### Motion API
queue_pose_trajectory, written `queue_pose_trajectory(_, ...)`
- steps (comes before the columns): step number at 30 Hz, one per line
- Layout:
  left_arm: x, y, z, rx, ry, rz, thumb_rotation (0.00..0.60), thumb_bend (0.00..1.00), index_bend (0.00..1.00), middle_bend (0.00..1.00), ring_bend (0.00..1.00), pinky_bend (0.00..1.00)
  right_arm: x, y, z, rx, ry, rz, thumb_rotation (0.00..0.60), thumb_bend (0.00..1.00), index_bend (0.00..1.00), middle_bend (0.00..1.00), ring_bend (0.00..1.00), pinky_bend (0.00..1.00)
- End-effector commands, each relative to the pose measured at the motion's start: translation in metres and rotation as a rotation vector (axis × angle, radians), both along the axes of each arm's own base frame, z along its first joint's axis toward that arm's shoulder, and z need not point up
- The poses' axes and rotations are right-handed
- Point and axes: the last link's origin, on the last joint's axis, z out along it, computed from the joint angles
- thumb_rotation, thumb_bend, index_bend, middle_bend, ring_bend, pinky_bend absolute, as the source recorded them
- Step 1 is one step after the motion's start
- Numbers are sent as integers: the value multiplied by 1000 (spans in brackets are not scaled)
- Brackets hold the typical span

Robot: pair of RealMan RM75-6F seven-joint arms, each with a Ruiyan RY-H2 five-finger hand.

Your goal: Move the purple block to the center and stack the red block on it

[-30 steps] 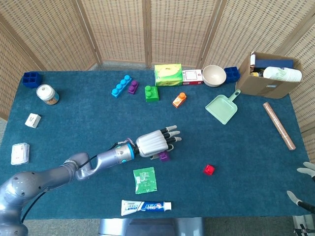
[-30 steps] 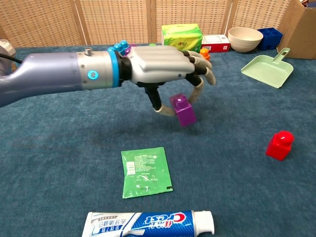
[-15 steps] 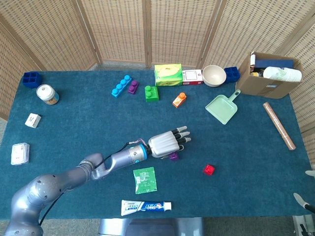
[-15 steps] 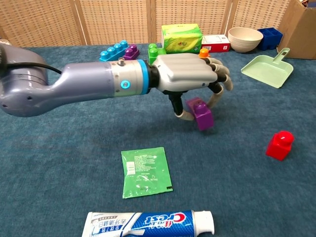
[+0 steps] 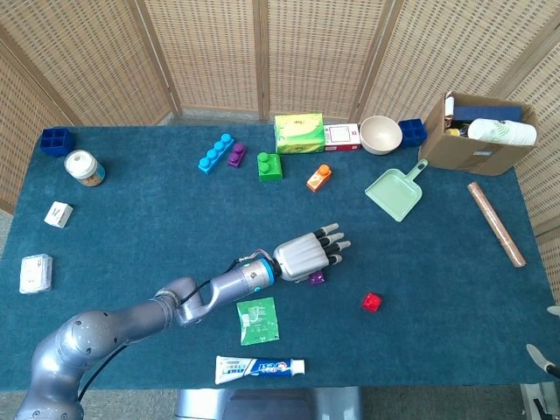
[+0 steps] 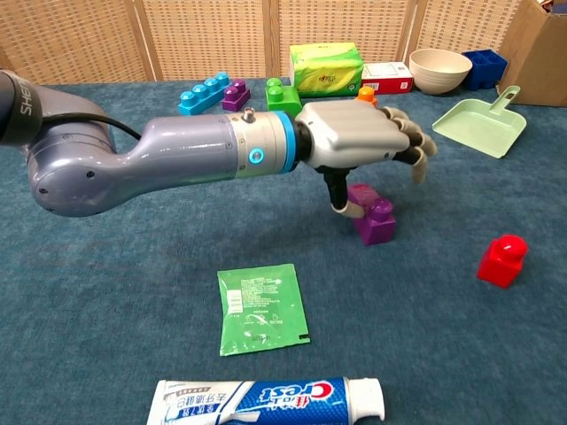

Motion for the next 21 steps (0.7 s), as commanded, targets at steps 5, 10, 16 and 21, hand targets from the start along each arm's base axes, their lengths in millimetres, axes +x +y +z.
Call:
queue_pose_trajectory(5,-4,10,31,31,-73,30,600,330,208,31,0,0,3,-6,3,7,11,19,600,99,355,263,0,62)
queue_pose_trajectory(10,-24,14,67,50,-140,88,600,330,209,33,0,0,7,-14,2,34,9,40,600,100,356,264,0,62)
queue_pose_trajectory(16,-74,7,124,80,-237,219,600,330,207,37,0,0,23,-36,-4,127,23,114,600,97,356,264,7,78)
queue_pose_trajectory(21,-119,-12,166,143,-214,264,600,329,213,37,0,0,41,-57,-12,209,31,182,600,99,370,265,11,87)
